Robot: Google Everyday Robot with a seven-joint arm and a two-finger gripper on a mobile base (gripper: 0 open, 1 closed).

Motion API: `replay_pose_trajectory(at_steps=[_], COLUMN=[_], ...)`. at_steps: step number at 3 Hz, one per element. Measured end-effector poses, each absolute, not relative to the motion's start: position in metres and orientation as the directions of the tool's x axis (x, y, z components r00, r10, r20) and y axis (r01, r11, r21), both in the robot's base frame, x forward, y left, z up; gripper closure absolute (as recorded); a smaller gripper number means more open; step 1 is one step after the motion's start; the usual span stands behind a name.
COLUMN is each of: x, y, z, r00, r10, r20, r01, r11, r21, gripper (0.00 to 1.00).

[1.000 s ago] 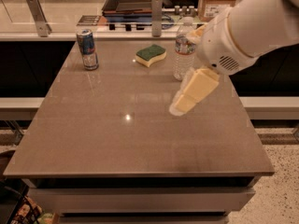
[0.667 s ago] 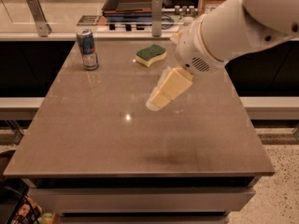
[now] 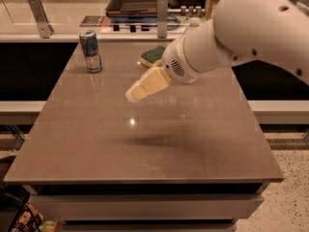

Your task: Knock redbull can over

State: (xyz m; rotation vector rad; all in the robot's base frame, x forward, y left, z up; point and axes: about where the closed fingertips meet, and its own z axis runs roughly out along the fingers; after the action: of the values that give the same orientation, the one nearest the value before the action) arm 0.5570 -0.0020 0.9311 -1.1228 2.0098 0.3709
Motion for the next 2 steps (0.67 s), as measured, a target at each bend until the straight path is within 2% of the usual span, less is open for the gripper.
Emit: replay_pose_trajectory(at_steps=[1,2], x=[0.583,0.611], y=[-0.003,-0.008], z=[0.923,0.938], r00=[-0.364,-0.354], r10=[-0.473,-0.379], r20=[-0.802,-0.855], r01=[-0.739,-0.648], r11=[0.671,0.758], r21=[-0.060,-0.067], gripper=[0.00,0.00])
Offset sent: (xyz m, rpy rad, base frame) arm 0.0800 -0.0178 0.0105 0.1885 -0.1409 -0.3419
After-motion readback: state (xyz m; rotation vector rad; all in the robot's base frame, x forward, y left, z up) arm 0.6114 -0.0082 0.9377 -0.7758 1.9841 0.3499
